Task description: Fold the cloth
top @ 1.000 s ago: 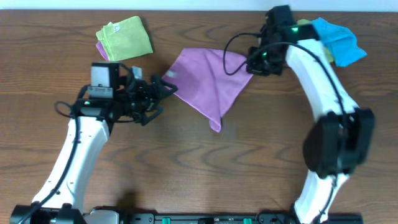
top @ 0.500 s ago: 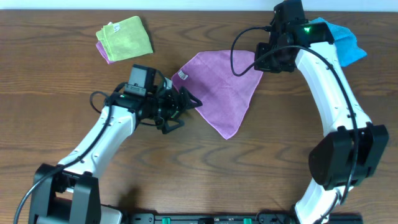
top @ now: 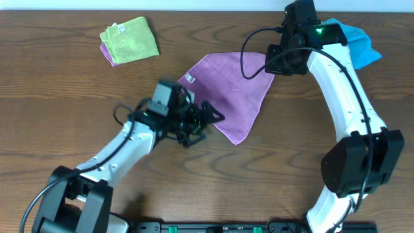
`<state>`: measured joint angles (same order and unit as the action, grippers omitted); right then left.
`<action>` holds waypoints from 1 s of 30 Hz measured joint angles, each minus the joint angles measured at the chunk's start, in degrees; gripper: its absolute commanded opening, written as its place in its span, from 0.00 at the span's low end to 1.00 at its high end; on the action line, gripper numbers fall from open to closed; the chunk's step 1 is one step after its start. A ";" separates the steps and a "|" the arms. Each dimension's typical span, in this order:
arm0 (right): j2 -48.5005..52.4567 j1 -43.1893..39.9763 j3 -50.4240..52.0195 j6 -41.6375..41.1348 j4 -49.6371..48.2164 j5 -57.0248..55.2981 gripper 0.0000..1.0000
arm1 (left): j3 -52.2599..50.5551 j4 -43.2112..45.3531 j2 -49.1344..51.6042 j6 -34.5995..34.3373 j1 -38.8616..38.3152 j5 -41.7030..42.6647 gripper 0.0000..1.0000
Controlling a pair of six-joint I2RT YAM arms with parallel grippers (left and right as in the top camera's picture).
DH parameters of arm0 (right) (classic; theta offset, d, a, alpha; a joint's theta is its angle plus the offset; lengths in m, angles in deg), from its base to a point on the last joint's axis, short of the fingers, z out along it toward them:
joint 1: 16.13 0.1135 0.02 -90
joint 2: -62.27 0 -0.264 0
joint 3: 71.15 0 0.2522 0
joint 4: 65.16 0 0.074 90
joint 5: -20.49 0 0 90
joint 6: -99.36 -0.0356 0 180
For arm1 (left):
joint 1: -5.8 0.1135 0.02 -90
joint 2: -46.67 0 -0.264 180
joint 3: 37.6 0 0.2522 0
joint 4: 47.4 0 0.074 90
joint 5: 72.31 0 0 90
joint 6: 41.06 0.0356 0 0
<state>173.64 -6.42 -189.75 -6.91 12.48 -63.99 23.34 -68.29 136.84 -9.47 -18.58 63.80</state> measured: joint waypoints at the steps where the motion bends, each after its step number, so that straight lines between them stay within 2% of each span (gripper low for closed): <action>1: 0.00 0.00 0.00 -0.02 -0.02 0.00 0.01 | -1.31 2.21 0.07 -1.14 -0.44 0.04 0.95; 6: 0.00 0.00 0.00 -0.02 -0.02 0.00 0.01 | -6.23 11.26 0.11 -8.07 -2.51 -0.94 0.95; 11: 0.00 0.00 0.00 -0.02 -0.09 -0.02 0.01 | -7.41 13.75 0.11 -13.51 -6.45 -4.04 0.95; 19: 0.00 0.00 0.00 -0.07 -0.52 0.52 0.01 | -7.41 16.46 1.95 -17.40 -11.04 -8.90 0.95; 30: 0.00 0.00 0.00 -0.09 -0.68 1.27 0.01 | -7.52 34.03 12.90 -23.50 -11.10 -9.01 0.96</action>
<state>173.64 -6.42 -189.75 -7.00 11.80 -62.73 15.82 -34.26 149.74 -32.96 -29.68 54.79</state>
